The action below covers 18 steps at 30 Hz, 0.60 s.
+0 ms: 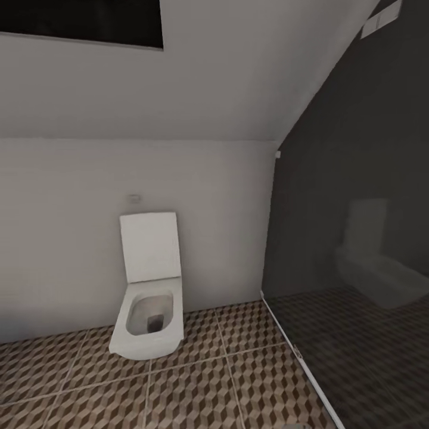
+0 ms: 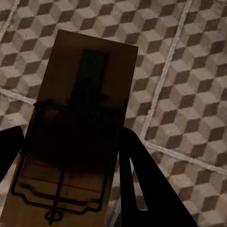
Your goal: Take the four mousetraps from the cabinet in the bathroom and place them on the bathroom floor. Make sure all four end up on the same floor surface, and ensure that at least two of them are either under or directly next to the same bathroom sink.
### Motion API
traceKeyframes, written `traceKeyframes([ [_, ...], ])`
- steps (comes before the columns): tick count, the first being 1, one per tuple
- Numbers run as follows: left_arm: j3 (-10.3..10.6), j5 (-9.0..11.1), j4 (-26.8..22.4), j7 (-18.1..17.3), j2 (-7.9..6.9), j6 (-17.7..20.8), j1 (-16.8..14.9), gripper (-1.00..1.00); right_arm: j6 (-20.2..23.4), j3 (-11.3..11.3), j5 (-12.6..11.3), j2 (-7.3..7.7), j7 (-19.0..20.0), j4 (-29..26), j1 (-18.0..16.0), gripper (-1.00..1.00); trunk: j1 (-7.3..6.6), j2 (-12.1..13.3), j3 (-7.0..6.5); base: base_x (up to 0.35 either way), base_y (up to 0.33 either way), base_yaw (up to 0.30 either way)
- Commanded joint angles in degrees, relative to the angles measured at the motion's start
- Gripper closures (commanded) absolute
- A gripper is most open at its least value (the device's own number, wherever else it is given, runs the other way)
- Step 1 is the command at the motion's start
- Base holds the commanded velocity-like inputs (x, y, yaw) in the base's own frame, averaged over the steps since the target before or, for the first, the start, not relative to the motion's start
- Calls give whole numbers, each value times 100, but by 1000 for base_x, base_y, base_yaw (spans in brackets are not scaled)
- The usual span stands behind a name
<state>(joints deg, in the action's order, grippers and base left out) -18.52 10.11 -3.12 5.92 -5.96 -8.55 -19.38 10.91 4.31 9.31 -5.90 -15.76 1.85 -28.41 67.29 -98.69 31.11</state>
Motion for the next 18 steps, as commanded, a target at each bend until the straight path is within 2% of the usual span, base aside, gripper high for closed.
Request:
traceKeyframes([
  [1,25,63,5,-20,5,-26,-5,100,11,44,57,2,-17,9,-7,100,0,-3,6,12,-5,164],
  [18,25,61,5,-21,7,-30,-5,100,7,46,57,19,-15,9,-7,100,0,-3,6,1,-1,257],
])
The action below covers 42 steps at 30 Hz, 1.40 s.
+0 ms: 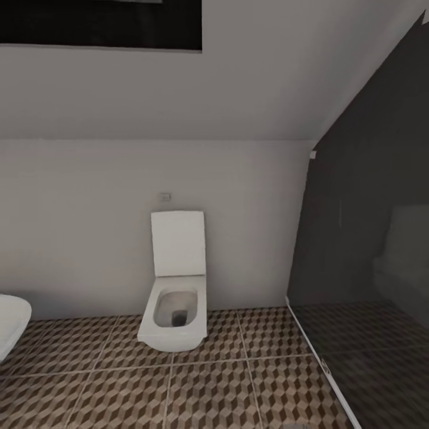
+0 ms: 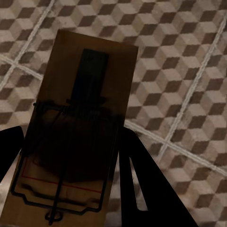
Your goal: Take the four mousetraps from the cabinet in the bathroom and place them on the bathroom floor. Make sure all four end up on the same floor surface, and ensure that at least two of them are either under or directly next to the same bathroom sink.
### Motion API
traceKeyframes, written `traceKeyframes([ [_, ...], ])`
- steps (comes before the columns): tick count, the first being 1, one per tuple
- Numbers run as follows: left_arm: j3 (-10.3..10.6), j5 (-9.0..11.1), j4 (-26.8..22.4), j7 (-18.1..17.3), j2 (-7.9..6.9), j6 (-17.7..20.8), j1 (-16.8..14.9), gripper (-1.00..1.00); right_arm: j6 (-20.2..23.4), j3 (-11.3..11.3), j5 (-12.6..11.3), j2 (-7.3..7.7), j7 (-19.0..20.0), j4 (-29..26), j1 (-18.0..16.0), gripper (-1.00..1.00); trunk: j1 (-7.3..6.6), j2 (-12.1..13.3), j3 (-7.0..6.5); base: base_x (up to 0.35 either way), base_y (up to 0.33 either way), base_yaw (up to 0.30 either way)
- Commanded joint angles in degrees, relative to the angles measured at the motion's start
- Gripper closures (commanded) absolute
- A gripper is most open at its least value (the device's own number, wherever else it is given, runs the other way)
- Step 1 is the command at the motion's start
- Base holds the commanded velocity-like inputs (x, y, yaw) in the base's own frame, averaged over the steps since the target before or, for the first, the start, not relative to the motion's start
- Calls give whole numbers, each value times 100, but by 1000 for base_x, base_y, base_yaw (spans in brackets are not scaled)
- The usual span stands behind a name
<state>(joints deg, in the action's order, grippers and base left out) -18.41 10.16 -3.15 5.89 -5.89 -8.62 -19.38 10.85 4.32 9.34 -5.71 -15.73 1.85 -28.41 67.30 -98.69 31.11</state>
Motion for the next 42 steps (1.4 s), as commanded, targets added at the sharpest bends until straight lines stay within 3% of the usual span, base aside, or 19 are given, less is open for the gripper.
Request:
traceKeyframes([
  [1,16,57,7,-18,0,-24,-5,100,14,44,54,-1,-18,9,-5,100,-1,-3,6,0,0,270],
  [10,21,57,7,-20,0,-25,-5,100,14,43,56,-1,-18,9,-6,100,-1,-3,6,0,0,265],
  [20,46,36,7,-24,8,-24,-5,100,14,44,55,4,-18,9,-6,100,-1,-3,6,6,18,60],
  [42,83,22,7,-18,9,-8,-5,100,14,43,55,0,-18,9,-6,100,-1,-3,6,101,216,1],
])
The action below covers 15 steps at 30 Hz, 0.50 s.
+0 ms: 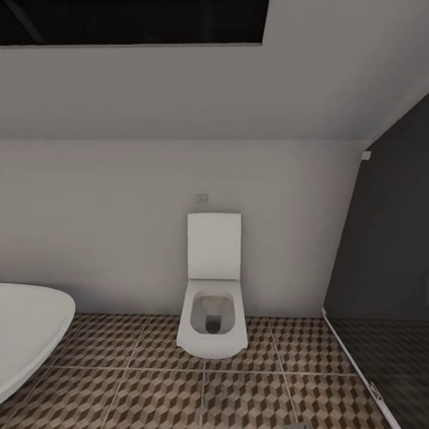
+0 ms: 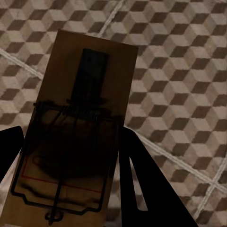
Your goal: Take the four mousetraps from the cabinet in the bathroom and place them on the bathroom floor. Make sure all four end up on the same floor surface, and ensure that at least two of them are either under or directly next to the same bathroom sink.
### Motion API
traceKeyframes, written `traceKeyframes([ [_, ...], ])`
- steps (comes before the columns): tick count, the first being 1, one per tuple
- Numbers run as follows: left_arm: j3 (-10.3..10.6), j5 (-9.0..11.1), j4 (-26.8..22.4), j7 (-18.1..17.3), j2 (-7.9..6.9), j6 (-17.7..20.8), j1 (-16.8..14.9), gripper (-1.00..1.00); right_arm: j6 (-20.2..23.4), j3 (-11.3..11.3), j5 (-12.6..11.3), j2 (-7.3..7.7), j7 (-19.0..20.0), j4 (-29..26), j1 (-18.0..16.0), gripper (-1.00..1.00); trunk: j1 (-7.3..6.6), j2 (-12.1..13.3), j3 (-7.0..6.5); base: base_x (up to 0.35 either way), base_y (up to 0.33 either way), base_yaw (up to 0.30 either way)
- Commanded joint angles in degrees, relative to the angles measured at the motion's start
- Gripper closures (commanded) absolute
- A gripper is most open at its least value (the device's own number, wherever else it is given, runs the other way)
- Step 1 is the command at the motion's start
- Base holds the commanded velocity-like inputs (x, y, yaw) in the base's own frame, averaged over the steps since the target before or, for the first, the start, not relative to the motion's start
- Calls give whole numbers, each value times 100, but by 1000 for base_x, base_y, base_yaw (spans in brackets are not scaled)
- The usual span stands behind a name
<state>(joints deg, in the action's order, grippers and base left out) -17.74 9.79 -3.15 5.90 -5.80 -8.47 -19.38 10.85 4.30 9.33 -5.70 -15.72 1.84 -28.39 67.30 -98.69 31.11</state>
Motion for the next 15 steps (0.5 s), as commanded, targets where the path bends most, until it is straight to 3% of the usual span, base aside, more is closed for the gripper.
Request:
traceKeyframes([
  [1,16,58,7,-18,-1,-27,-5,100,14,45,54,-1,-18,9,-7,100,0,-3,6,16,26,0],
  [6,22,51,7,-18,4,-29,-5,100,14,44,55,-2,-18,9,-8,100,0,-3,6,92,10,0],
  [15,25,49,7,-18,-8,-24,-5,100,14,44,55,7,-18,9,-8,100,0,-3,6,288,1,0],
])
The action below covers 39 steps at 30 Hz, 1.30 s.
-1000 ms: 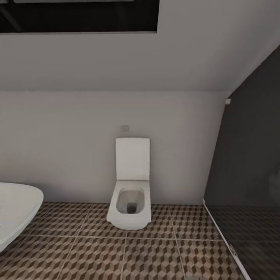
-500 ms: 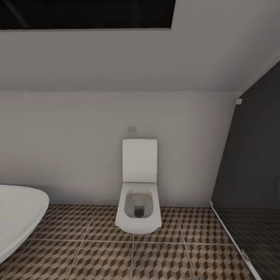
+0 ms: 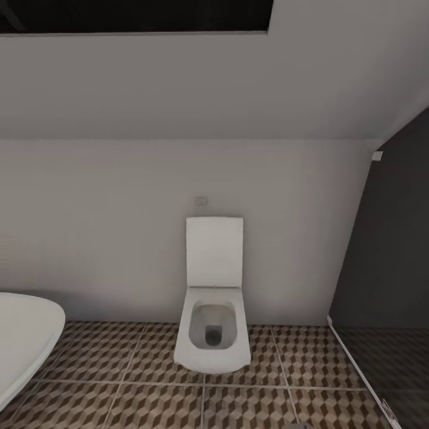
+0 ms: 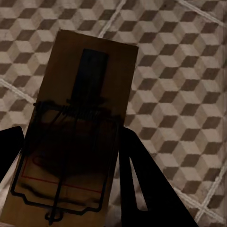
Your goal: Take the four mousetraps from the cabinet in the bathroom and place them on the bathroom floor. Make sure all four end up on the same floor surface, and ensure that at least two of them are either under or directly next to the same bathroom sink.
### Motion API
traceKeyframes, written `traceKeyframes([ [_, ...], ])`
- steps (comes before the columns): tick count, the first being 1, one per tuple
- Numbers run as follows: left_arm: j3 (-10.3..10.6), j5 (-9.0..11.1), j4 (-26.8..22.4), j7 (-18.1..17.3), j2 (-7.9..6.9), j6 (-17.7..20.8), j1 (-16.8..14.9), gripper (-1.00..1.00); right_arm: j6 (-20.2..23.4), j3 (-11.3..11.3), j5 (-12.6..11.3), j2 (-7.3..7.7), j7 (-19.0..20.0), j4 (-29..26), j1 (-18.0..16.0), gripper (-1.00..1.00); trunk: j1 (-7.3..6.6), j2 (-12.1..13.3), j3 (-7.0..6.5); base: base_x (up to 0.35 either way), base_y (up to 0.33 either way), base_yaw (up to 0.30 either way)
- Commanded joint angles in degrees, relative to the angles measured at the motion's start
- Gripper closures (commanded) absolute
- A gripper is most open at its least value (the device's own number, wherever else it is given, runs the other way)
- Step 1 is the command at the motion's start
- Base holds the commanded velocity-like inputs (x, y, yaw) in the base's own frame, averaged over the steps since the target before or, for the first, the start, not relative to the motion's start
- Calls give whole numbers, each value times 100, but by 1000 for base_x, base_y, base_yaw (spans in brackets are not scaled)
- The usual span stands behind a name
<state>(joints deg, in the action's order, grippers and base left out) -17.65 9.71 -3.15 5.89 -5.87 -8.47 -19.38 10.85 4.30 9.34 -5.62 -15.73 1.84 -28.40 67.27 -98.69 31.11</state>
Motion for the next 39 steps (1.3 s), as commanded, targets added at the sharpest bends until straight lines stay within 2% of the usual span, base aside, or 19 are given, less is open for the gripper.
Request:
traceKeyframes([
  [1,16,57,7,-18,-1,-23,-5,100,14,46,54,1,-18,9,-7,100,3,-3,6,317,0,0],
  [11,16,57,7,-18,4,-16,-5,100,14,58,42,27,-20,3,-7,100,3,-3,6,263,0,0],
  [13,16,57,7,-18,5,-15,-5,100,14,69,30,63,-19,1,-7,100,3,-3,6,68,0,0],
  [16,19,57,7,-17,6,-16,-5,100,14,72,27,221,-23,1,-7,100,3,-3,6,26,0,0],
  [18,23,57,7,-18,7,-21,-5,100,14,71,44,273,-25,0,-7,100,3,-3,6,7,0,0],
  [39,25,57,7,-18,7,-23,-5,100,-137,71,68,307,-27,0,-7,100,3,-3,6,1,0,0],
])
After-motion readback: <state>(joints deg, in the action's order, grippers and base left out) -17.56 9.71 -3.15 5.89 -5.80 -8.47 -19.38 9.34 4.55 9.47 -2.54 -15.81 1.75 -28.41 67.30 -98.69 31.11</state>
